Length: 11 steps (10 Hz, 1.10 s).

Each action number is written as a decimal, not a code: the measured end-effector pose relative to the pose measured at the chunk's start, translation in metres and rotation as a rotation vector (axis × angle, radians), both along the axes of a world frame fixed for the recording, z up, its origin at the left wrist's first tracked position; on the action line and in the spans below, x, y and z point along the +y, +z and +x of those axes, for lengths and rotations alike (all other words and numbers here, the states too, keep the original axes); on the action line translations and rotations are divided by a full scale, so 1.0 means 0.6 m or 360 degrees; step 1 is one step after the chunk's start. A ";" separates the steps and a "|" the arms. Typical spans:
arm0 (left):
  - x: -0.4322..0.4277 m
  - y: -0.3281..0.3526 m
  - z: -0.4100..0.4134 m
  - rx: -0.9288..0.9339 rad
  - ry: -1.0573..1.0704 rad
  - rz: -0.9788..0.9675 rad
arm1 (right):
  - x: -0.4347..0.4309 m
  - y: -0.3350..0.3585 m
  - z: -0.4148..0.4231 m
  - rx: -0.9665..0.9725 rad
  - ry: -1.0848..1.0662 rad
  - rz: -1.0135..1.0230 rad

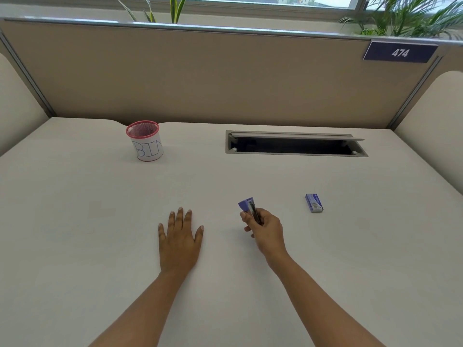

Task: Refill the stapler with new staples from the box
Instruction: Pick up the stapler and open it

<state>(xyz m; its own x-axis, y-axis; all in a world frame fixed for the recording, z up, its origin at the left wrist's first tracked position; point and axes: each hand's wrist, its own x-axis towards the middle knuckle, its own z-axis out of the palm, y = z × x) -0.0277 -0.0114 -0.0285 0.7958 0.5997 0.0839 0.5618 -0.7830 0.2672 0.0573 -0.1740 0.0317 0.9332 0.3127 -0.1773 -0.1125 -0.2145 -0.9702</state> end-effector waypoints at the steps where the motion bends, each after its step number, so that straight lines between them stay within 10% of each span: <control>1: -0.001 -0.001 -0.001 0.0006 -0.0003 0.0014 | 0.000 0.000 0.002 -0.0002 -0.0009 0.0002; 8: 0.002 -0.007 0.001 -0.0026 -0.0014 0.0022 | -0.005 0.009 0.009 0.0027 -0.0039 -0.0002; 11: 0.002 -0.007 0.001 -0.0047 -0.0011 0.0032 | -0.002 0.027 0.008 0.0562 0.0121 0.0329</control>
